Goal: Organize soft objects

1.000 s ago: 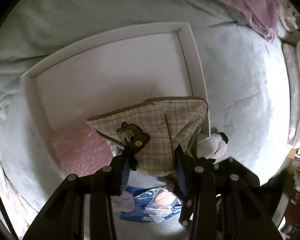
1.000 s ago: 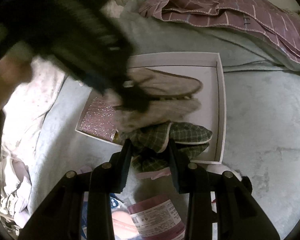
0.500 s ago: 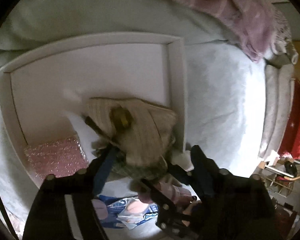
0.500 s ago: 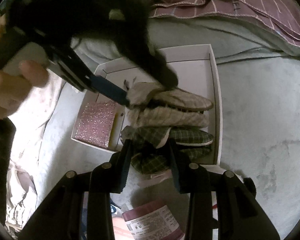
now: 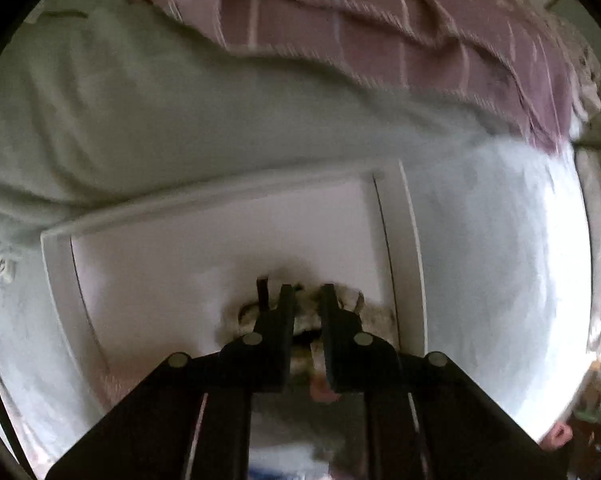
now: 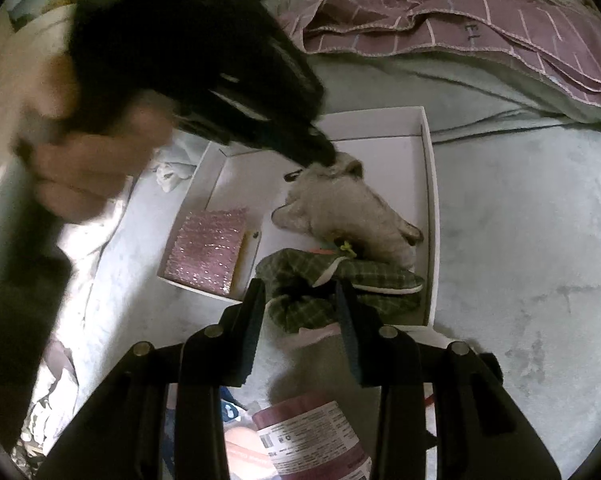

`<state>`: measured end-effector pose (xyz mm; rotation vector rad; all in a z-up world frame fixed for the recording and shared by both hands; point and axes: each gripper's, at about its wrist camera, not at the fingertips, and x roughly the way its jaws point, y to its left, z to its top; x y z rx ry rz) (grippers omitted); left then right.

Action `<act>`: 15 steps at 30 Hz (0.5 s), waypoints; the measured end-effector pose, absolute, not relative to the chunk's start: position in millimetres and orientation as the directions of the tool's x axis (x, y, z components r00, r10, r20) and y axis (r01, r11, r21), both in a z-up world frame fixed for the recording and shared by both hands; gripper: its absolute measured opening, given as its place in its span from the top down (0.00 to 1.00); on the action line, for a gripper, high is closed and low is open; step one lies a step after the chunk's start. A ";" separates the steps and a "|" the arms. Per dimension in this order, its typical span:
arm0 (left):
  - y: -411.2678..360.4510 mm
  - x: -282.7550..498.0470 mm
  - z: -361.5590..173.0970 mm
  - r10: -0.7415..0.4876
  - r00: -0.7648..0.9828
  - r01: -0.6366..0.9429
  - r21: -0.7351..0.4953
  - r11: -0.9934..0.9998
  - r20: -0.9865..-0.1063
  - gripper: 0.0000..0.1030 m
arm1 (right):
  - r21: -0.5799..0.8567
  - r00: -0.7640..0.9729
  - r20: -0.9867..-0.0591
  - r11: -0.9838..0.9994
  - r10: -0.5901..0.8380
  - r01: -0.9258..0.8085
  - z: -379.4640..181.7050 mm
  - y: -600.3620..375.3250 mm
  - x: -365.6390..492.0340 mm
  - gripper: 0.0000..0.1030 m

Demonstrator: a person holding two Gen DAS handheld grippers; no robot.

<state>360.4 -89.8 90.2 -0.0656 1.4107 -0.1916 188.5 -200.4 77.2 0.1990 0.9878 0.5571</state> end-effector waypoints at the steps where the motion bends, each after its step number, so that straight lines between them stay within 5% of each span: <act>1: -85.8 362.2 90.8 -0.175 0.189 0.079 -0.163 0.983 -0.966 0.90 | 0.406 0.425 -0.731 0.841 0.533 -0.357 77.5 -201.6 188.0 0.62; 7: -69.4 371.2 85.2 -0.124 0.309 -0.011 -0.134 0.991 -0.943 0.90 | 0.403 0.428 -0.733 0.844 0.529 -0.352 77.9 -200.8 188.4 0.62; 15: -78.2 367.4 45.9 -0.278 0.084 0.092 -0.270 0.958 -0.957 0.91 | 0.384 0.422 -0.747 0.852 0.514 -0.357 80.0 -194.0 187.6 0.62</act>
